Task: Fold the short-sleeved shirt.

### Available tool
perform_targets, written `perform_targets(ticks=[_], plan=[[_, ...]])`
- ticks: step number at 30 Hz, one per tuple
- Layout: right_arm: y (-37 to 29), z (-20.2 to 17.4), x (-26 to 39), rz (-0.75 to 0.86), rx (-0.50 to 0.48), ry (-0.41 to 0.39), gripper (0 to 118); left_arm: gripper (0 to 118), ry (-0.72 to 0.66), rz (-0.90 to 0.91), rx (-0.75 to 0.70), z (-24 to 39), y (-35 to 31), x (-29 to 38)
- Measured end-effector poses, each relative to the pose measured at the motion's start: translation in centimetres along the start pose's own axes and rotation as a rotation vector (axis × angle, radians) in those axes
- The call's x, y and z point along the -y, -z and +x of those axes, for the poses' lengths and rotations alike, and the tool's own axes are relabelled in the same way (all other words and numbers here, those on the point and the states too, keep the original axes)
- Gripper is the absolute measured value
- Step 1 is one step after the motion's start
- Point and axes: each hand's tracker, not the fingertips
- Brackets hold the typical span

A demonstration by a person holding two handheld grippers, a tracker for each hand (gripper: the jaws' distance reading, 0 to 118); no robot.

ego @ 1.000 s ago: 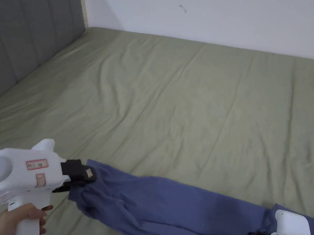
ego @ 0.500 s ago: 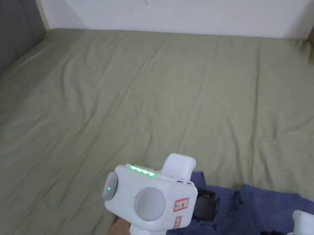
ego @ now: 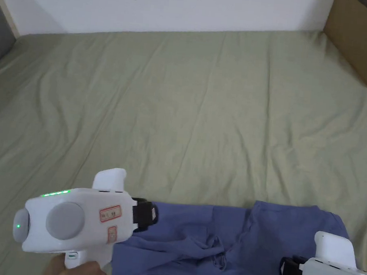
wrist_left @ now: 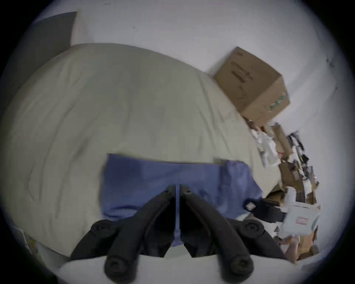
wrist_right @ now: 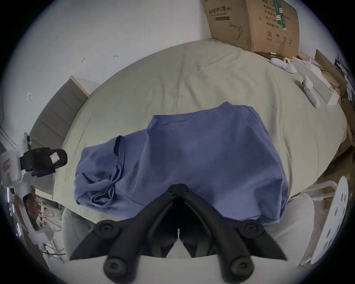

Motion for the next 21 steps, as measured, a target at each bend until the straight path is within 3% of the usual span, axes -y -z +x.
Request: perform_targets(ticks=[9,14,21], plan=[[-0.1,-0.1,0.4,-0.010,-0.014,0.000,0,3,0.062,-0.225,0.099,3.3,7.0,3.9],[-0.2,0.5,0.6,-0.014,-0.002,0.007,0,3,0.142,-0.214,0.103,6.5,7.3,5.6],[-0.4,0.0,0.6,-0.015,0.005,0.001,0,3,0.135,-0.237,0.190,7.7,7.1,5.7]])
